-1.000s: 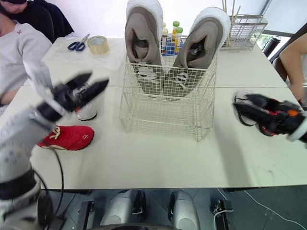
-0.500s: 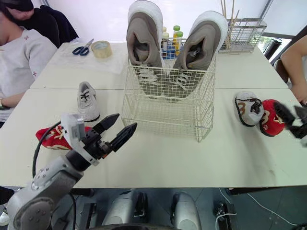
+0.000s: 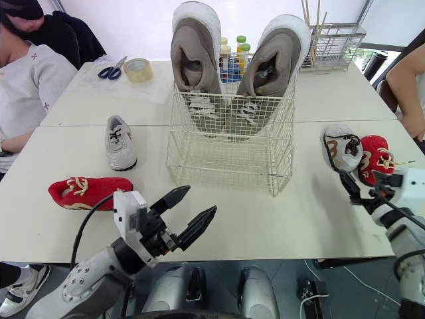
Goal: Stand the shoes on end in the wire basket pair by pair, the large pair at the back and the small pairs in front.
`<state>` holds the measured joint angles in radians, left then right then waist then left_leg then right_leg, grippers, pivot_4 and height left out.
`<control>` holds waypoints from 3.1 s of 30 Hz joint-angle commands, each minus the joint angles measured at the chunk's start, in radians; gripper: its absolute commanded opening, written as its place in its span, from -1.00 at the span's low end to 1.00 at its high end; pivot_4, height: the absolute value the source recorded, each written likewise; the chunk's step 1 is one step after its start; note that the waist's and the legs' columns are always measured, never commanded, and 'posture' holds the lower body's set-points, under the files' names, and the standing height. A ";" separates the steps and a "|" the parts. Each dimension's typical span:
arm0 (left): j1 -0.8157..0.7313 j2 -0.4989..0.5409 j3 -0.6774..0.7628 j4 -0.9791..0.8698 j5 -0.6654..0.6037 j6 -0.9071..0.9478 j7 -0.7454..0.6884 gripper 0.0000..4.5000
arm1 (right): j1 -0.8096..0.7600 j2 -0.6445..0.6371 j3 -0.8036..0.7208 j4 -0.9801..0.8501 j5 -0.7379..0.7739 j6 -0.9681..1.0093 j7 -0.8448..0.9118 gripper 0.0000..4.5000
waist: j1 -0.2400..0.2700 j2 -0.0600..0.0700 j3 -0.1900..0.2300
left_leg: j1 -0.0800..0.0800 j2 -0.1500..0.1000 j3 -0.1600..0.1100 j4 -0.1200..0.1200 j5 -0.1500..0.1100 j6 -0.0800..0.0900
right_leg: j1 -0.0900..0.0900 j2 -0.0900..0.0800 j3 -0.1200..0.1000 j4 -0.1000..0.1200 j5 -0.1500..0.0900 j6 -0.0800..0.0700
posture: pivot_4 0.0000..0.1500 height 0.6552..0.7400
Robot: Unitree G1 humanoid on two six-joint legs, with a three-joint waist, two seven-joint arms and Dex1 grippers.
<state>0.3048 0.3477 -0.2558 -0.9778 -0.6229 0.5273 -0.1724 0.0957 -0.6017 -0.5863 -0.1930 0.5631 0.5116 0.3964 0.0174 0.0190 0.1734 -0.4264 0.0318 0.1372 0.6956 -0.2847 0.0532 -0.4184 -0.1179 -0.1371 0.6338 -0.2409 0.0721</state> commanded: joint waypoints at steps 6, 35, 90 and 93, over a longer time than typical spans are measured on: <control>-0.025 -0.021 -0.018 0.044 0.079 -0.071 -0.026 0.99 | -0.068 0.064 0.047 0.025 -0.106 -0.068 -0.117 1.00 | -0.006 0.000 0.000 | -0.001 0.000 0.000 0.000 0.000 0.000 | -0.001 0.000 0.000 0.000 0.000 0.000 | 1.00 1.00; -0.026 -0.017 0.016 0.036 0.148 -0.041 -0.040 1.00 | -0.448 0.141 0.185 0.628 -0.291 -0.353 -0.207 -0.11 | -0.012 0.000 0.000 | 0.000 0.000 0.002 -0.002 0.001 0.000 | -0.001 0.000 0.000 0.000 0.002 0.003 | 1.00 1.00; -0.275 0.961 0.874 0.500 -1.349 0.307 -0.501 1.00 | -1.612 -0.410 1.267 0.355 0.376 -0.628 1.218 -0.11 | -0.050 -0.006 0.017 | -0.011 0.000 0.012 -0.016 0.008 -0.013 | -0.024 0.000 0.005 0.001 0.002 0.004 | 1.00 1.00; -0.391 0.919 0.739 0.510 -1.349 0.331 -0.487 1.00 | -1.620 -0.424 1.281 0.347 0.390 -0.634 1.218 -0.11 | -0.056 -0.007 0.018 | -0.011 0.000 0.013 -0.016 0.008 -0.013 | -0.025 0.000 0.006 0.001 0.003 0.004 | 1.00 1.00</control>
<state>-0.0345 1.2809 0.5372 -0.4748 -1.9603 0.8491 -0.6640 -1.4812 -1.0036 0.7093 0.1727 0.9212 -0.1069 1.6124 -0.0381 0.0120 0.1912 -0.4378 0.0322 0.1500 0.6805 -0.2765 0.0399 -0.4430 -0.1178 -0.1316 0.6352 -0.2384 0.0759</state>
